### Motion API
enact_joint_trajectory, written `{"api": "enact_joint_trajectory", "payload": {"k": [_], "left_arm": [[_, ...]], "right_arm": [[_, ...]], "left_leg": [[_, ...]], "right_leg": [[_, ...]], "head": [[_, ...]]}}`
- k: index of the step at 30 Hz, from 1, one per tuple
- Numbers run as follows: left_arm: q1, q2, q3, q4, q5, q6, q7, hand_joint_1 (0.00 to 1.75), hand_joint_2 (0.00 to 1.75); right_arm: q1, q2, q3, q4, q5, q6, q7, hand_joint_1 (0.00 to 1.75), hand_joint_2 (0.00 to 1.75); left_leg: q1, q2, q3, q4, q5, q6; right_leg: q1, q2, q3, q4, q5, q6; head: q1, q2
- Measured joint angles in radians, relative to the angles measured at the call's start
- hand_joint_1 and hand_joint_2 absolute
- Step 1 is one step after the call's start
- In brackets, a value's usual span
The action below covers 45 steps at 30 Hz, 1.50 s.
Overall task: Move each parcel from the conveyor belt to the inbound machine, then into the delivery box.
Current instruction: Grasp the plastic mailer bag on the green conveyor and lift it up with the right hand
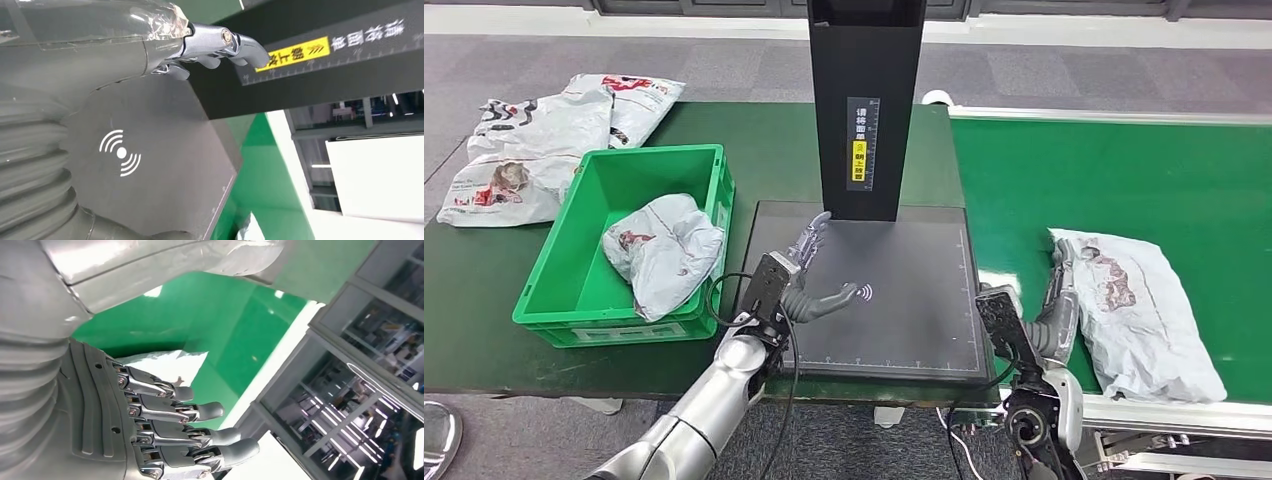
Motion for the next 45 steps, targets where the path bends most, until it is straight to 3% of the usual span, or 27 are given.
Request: {"api": "enact_joint_trajectory", "payload": {"k": [5, 13, 18, 25, 36, 39, 42, 45], "left_arm": [[-0.001, -0.005, -0.005, 0.025, 0.002, 0.024, 0.006, 0.0, 1.75], [-0.005, -0.019, -0.005, 0.117, 0.045, 0.049, 0.013, 0.0, 1.75], [-0.005, -0.023, -0.005, 0.148, 0.054, 0.051, 0.01, 0.0, 1.75], [-0.005, -0.027, -0.005, 0.17, 0.055, 0.053, 0.009, 0.0, 1.75], [-0.006, -0.025, -0.005, 0.174, 0.061, 0.082, 0.009, 0.0, 1.75], [-0.009, -0.019, -0.005, 0.174, 0.067, 0.082, 0.004, 0.0, 1.75], [-0.015, -0.013, -0.005, 0.176, 0.076, 0.075, -0.003, 0.0, 1.75], [-0.022, -0.008, -0.005, 0.181, 0.084, 0.062, -0.008, 0.0, 1.75]], "right_arm": [[-0.009, -0.007, -0.016, 0.034, 0.058, -0.047, 0.033, 0.0, 1.75], [-0.055, -0.05, -0.142, 0.201, 0.355, -0.213, 0.163, 0.0, 1.75], [-0.066, -0.06, -0.248, 0.274, 0.444, -0.219, 0.177, 0.0, 1.75], [-0.071, -0.065, -0.29, 0.313, 0.461, -0.22, 0.184, 0.0, 1.75], [-0.161, -0.12, -0.362, 0.52, 0.633, -0.22, 0.376, 0.0, 1.75], [-0.207, -0.147, -0.365, 0.612, 0.69, -0.183, 0.457, 0.0, 1.75], [-0.249, -0.177, -0.365, 0.704, 0.755, -0.075, 0.572, 0.0, 1.75], [-0.269, -0.199, -0.365, 0.767, 0.783, 0.018, 0.625, 0.0, 1.75]], "left_leg": [[0.0, 0.0, 0.0, 0.0, 0.0, 0.0], [-0.001, 0.0, 0.0, 0.0, 0.0, 0.0], [-0.001, 0.0, 0.0, 0.0, 0.0, 0.0], [-0.001, 0.0, 0.0, 0.0, 0.0, 0.001], [-0.002, 0.0, -0.001, 0.0, 0.0, 0.001], [-0.002, 0.0, 0.0, 0.0, 0.0, 0.001], [-0.002, -0.001, -0.001, 0.0, 0.0, 0.002], [-0.002, -0.001, -0.001, 0.0, 0.0, 0.002]], "right_leg": [[0.0, 0.0, 0.0, 0.0, 0.0, 0.0], [-0.001, -0.001, 0.0, 0.0, 0.0, 0.0], [-0.001, -0.001, 0.0, 0.0, 0.0, 0.0], [-0.001, -0.001, 0.0, 0.0, 0.0, 0.0], [-0.002, -0.001, 0.0, 0.0, 0.001, 0.001], [-0.002, -0.001, 0.0, 0.0, 0.001, 0.001], [-0.002, -0.002, 0.0, 0.0, 0.001, 0.001], [-0.001, -0.002, 0.0, 0.0, 0.0, 0.001]], "head": [[0.0, 0.0], [0.0, 0.0], [0.0, 0.0], [0.0, 0.0], [0.0, 0.0], [0.0, 0.0], [0.0, 0.0], [0.0, 0.0]]}}
